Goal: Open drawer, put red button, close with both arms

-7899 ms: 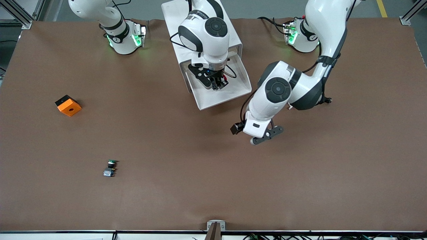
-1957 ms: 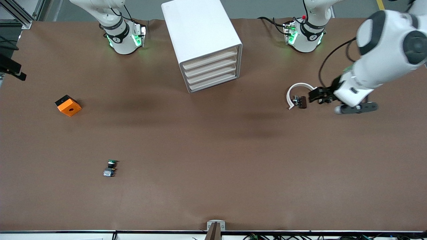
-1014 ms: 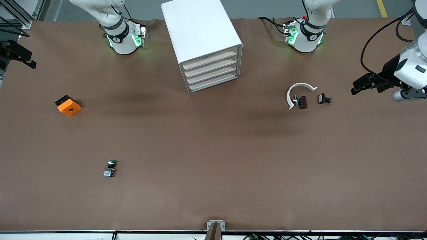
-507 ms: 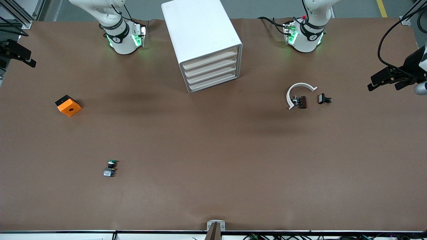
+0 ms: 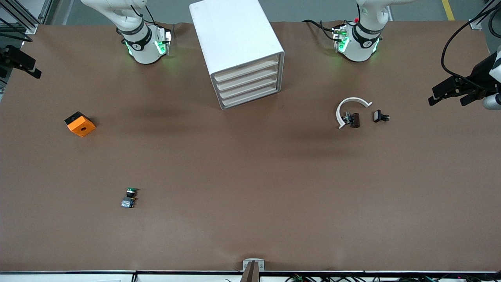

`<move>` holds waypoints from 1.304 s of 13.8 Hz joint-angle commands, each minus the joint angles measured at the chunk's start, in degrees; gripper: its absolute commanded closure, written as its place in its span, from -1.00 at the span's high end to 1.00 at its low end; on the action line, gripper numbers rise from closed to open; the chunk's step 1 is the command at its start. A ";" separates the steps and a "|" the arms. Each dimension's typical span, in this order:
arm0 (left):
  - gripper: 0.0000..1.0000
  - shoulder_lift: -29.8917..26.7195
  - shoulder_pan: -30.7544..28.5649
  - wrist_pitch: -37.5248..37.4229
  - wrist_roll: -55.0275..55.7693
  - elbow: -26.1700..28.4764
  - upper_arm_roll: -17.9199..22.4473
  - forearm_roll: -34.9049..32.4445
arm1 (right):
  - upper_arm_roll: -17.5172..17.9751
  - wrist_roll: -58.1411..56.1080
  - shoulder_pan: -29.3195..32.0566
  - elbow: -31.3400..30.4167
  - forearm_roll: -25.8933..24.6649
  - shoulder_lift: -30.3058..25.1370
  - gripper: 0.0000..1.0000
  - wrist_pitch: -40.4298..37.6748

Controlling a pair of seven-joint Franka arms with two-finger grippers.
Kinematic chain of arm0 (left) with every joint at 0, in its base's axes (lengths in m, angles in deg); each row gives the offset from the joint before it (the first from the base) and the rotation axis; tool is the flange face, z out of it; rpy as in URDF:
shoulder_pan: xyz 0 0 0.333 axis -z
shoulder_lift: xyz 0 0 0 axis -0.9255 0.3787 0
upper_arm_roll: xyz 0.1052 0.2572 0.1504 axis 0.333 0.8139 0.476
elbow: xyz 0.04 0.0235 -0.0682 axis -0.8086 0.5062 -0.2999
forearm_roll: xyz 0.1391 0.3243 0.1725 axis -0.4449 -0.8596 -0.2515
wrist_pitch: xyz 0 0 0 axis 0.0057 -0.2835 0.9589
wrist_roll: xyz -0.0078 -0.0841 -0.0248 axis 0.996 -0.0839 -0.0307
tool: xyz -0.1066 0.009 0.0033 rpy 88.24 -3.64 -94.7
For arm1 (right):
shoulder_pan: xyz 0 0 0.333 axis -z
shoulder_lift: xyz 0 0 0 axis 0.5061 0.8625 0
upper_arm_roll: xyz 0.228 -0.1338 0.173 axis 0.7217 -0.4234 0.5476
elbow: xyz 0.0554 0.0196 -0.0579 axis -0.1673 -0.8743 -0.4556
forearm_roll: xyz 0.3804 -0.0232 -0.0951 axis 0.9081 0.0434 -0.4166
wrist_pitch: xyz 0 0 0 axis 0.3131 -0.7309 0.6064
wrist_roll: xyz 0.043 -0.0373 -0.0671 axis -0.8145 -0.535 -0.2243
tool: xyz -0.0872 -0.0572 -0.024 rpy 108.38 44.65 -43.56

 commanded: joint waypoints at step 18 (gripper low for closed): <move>1.00 0.45 2.83 -0.79 6.73 -4.63 -0.87 -5.07 | -0.07 1.97 -0.48 -1.62 0.68 -1.42 1.00 2.36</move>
